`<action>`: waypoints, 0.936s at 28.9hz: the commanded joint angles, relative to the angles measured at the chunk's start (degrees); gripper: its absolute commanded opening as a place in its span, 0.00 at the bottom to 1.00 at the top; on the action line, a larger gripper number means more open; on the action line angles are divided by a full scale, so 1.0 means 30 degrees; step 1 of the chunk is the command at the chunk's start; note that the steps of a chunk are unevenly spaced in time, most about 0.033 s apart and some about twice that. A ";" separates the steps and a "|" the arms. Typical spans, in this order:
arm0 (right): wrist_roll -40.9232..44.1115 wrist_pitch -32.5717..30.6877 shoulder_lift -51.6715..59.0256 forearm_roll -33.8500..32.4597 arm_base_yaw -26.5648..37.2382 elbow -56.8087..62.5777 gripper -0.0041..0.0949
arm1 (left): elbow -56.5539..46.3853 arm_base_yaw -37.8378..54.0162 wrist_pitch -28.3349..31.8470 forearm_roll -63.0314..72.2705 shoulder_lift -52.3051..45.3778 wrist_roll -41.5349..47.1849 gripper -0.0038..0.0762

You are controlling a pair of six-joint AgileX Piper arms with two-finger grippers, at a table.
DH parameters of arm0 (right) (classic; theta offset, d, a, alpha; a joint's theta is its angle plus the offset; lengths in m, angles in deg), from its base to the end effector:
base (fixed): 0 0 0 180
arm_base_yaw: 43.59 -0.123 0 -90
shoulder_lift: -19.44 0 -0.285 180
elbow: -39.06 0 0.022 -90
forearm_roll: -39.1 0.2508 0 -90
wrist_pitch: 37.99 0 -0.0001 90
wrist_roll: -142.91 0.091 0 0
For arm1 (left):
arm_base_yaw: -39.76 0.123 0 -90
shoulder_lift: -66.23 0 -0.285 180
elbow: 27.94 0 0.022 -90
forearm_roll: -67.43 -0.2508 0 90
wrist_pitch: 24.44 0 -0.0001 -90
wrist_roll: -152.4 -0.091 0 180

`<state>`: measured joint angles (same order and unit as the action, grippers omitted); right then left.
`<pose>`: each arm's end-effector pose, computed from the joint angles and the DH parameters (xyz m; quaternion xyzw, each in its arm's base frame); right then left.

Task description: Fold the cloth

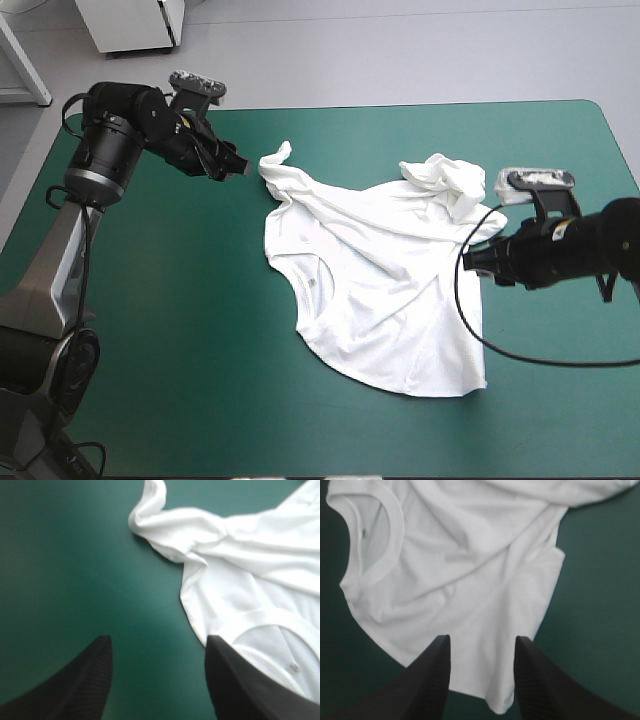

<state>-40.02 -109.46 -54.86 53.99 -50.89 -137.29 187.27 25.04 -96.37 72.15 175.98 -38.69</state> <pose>0.2047 0.0486 0.3957 -0.0780 0.9533 0.1392 0.2564 0.3679 -0.1040 0.4037 0.2127 0.9327 -0.0503 0.2868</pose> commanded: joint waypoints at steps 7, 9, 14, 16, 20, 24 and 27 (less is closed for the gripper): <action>-0.0290 0.0546 0.3581 0.0844 -0.0843 0.5050 0.49 | -0.0655 -0.0100 0.5419 0.0408 0.0357 -0.0345 0.55; -0.0290 0.0546 0.3487 0.0581 -0.1695 0.5437 0.52 | -0.0655 -0.0100 0.5450 0.0450 0.0925 -0.0345 0.55; 0.0124 0.0546 0.3056 -0.2266 -0.4406 0.6200 0.53 | -0.0655 -0.0100 0.5720 0.0648 0.2142 -0.0280 0.55; 0.0381 0.0546 0.2762 -0.3140 -0.5216 0.6680 0.53 | -0.0655 -0.0100 0.6032 0.0648 0.2373 -0.0280 0.55; 0.0502 0.0772 0.1665 -0.3371 -0.5988 0.7594 0.53 | -0.0618 -0.0100 0.7027 0.0648 0.2748 -0.0280 0.55; 0.0491 0.1786 0.0468 -0.3371 -0.5988 0.8138 0.53 | -0.0618 -0.0100 0.7636 0.0648 0.3027 -0.0280 0.55; 0.0491 0.2573 -0.0411 -0.3334 -0.5988 0.8222 0.53 | -0.0618 -0.0100 0.7742 0.0648 0.3403 -0.0280 0.55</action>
<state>-38.49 -103.99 -55.40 43.98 -68.70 -111.46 183.70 25.04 -76.05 73.13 188.94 -39.69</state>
